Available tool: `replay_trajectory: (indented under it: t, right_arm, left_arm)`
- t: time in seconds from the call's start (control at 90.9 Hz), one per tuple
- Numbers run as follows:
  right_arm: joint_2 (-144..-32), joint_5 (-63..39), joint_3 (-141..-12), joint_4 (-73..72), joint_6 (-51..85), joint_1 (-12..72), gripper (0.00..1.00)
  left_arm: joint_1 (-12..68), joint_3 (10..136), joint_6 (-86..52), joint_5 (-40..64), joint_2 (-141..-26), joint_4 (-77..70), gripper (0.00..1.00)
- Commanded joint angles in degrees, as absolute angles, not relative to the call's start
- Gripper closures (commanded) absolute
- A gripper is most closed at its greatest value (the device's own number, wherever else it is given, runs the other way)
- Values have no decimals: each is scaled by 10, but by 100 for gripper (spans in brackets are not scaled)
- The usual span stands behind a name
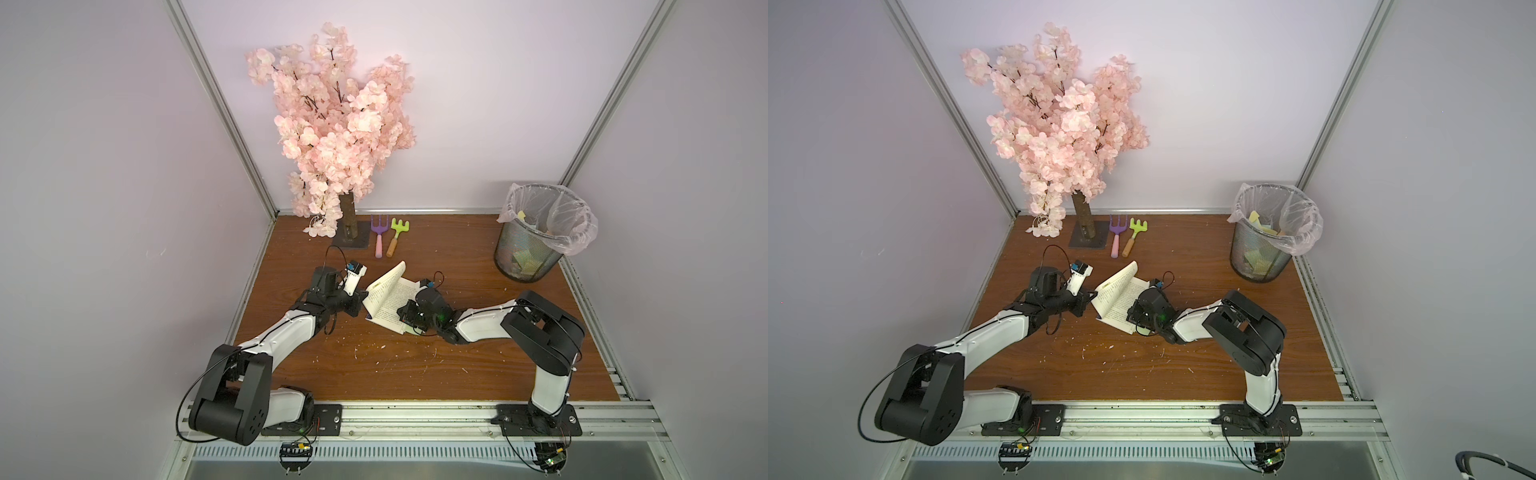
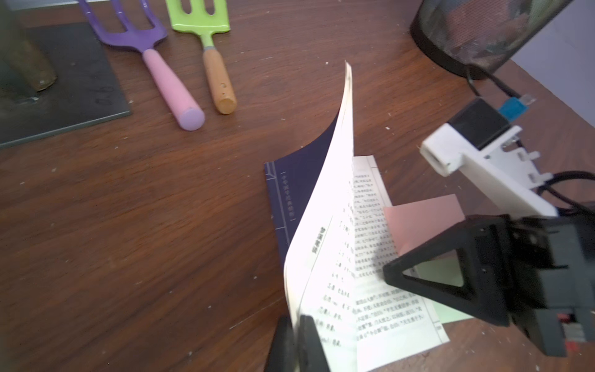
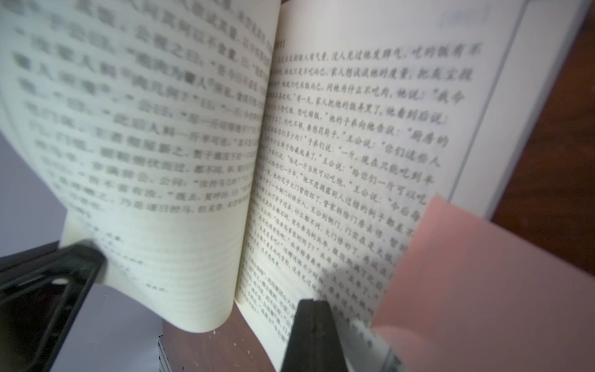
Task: Peel off the used sticky note
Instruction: Turn the page of the book at the center of the board, then tear off the note from the book.
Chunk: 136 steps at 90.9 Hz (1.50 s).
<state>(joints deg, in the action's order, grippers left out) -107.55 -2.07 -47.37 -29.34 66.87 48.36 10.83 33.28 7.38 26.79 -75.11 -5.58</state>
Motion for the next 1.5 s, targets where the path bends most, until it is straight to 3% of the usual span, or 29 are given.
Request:
replay_trajectory:
  t: [0.0, 0.418, 0.803, 0.969, 1.156, 1.486]
  right_arm:
    - [-1086, -6, -480, -242, 659, 485, 100]
    - [-1059, -12, -521, -208, 619, 485, 100]
    - [-985, -57, -563, -171, 557, 461, 68]
    - [-902, -65, -496, -154, 544, 419, 63]
    - [-788, -45, -390, -117, 534, 399, 43]
    - [-766, -87, -266, -203, 597, 418, 37]
  left_arm:
    - [82, 319, 67, 257, -761, -44, 98]
    - [72, 299, 89, 230, -797, -55, 98]
    - [72, 302, 89, 244, -799, -51, 98]
    - [72, 306, 88, 245, -805, -48, 98]
    - [72, 308, 84, 244, -808, -50, 98]
    - [72, 312, 86, 253, -820, -45, 98]
